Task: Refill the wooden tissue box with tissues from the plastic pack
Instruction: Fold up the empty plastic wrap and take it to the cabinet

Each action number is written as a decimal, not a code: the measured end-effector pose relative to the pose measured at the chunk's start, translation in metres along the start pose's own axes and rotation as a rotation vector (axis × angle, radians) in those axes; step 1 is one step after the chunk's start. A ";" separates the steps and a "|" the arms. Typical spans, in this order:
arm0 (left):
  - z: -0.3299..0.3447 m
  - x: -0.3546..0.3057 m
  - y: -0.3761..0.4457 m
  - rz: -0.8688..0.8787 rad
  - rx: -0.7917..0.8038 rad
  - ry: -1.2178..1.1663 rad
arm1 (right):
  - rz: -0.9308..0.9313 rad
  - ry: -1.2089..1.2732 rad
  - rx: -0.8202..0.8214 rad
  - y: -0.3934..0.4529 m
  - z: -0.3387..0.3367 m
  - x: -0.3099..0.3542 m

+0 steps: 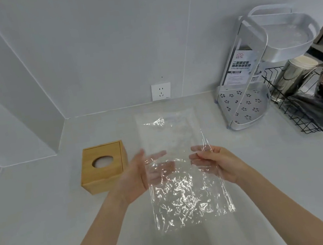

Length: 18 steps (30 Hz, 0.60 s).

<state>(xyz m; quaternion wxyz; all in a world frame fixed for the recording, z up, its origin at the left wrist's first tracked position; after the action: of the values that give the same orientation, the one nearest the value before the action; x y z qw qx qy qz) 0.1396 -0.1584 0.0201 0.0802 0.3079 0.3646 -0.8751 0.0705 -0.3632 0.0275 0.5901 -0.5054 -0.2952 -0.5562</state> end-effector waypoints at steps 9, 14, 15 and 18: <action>-0.023 -0.006 -0.020 0.019 -0.196 0.272 | 0.109 -0.170 0.217 -0.004 -0.003 -0.005; -0.029 0.002 -0.031 -0.010 -0.220 0.296 | 0.123 -0.133 0.215 0.003 -0.005 -0.009; -0.033 0.005 -0.032 0.008 -0.227 0.237 | 0.126 -0.082 0.179 0.005 -0.004 -0.010; -0.039 0.016 -0.041 0.105 -0.228 -0.032 | 0.152 0.088 0.123 0.010 0.001 -0.024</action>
<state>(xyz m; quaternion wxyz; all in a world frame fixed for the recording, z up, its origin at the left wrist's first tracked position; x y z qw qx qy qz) 0.1307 -0.1009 0.0130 0.1663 0.3015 0.4437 -0.8274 0.0754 -0.3547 0.0037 0.6727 -0.4642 -0.2631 -0.5125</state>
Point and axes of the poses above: each hand's wrist, its own y-axis towards the middle knuckle, its own z-axis out of the palm, x = y × z, the point moved 4 cm from there along y, towards the middle knuckle, and after that the axes turned 13 degrees about -z, right-handed, at the moved point
